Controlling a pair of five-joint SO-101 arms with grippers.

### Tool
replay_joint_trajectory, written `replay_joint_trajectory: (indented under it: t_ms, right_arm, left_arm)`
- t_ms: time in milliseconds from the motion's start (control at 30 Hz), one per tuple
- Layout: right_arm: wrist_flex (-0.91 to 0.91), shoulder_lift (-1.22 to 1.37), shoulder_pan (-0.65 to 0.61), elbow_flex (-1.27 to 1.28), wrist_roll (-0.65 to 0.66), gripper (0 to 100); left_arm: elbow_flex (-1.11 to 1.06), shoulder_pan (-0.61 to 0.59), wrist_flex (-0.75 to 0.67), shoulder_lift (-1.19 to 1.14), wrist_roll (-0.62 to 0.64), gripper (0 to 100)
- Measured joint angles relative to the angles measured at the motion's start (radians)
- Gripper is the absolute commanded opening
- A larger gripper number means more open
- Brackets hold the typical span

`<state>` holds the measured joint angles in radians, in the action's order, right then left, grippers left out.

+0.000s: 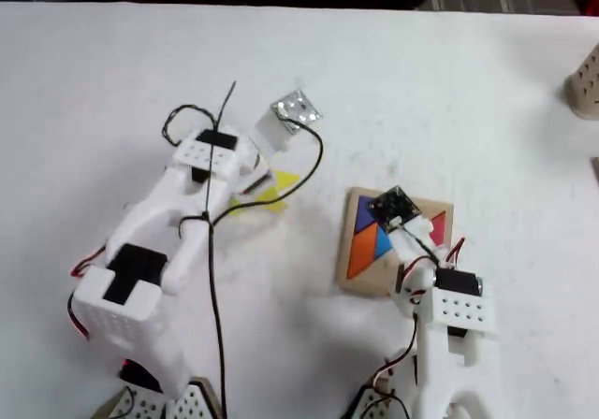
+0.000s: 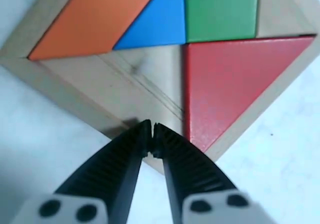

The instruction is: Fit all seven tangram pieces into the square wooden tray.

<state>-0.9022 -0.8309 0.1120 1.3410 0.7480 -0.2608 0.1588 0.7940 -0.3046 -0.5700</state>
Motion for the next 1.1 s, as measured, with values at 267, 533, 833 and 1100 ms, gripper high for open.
replay_joint_trajectory:
  t_ms: [267, 533, 833, 1100]
  right_arm:
    - [0.000, 0.000, 0.000, 0.000, 0.000, 1.6]
    - [0.000, 0.000, 0.000, 0.000, 0.000, 1.6]
    - [0.000, 0.000, 0.000, 0.000, 0.000, 1.6]
    - [0.000, 0.000, 0.000, 0.000, 0.000, 1.6]
  left_arm:
    - [0.178, -0.035, 0.026, -0.106, -0.061, 39]
    - [0.278, -0.044, 0.037, -0.258, -0.084, 39]
    - [0.304, -0.051, 0.091, -0.264, -0.112, 28]
    - [0.302, -0.063, 0.190, -0.229, -0.173, 32]
